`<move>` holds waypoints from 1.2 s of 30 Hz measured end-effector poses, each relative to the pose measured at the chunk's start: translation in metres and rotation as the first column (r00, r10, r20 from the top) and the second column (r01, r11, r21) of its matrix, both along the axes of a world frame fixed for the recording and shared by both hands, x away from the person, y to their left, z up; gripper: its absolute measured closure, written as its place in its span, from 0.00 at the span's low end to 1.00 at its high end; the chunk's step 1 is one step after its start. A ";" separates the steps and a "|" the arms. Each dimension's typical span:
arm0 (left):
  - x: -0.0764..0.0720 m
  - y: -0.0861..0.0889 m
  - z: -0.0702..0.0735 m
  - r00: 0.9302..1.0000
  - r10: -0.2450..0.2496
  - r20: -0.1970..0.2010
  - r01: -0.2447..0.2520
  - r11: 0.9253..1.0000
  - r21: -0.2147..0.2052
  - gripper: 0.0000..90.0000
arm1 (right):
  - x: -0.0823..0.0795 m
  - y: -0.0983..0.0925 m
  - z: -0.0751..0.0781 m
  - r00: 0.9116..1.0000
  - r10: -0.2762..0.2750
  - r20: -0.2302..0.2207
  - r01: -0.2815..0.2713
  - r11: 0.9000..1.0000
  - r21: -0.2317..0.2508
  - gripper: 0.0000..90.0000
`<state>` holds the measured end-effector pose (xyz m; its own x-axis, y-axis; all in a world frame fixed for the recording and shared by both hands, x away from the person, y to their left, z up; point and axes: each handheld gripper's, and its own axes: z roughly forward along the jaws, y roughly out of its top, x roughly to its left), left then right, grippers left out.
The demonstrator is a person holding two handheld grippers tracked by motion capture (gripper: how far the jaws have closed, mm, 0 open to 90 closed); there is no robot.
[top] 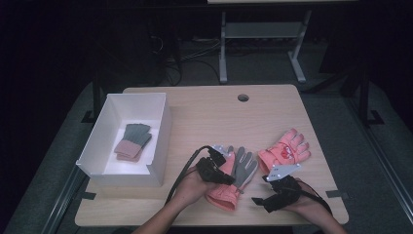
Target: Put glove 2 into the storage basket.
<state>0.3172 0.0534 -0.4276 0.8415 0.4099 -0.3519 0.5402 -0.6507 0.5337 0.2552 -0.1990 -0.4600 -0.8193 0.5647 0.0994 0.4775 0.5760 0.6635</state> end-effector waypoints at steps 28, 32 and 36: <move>0.001 0.051 0.016 0.989 0.061 0.136 -0.059 0.998 -0.022 0.68 | -0.001 -0.002 0.013 0.999 -0.039 -0.013 0.039 0.999 0.027 0.17; -0.010 0.058 0.016 0.981 0.046 0.190 -0.044 0.999 -0.014 0.44 | -0.001 -0.001 0.013 0.999 -0.037 -0.017 0.037 0.999 0.025 0.20; -0.019 0.067 0.014 0.969 0.041 0.243 -0.043 0.999 0.004 0.25 | 0.000 -0.002 0.015 0.998 -0.052 -0.018 0.053 0.998 0.028 0.23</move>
<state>0.2979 0.1206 -0.4134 0.8832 0.4491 -0.1350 0.4219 -0.6353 0.6468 0.2551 -0.2007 -0.4446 -0.7866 0.6036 0.1299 0.5179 0.5305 0.6711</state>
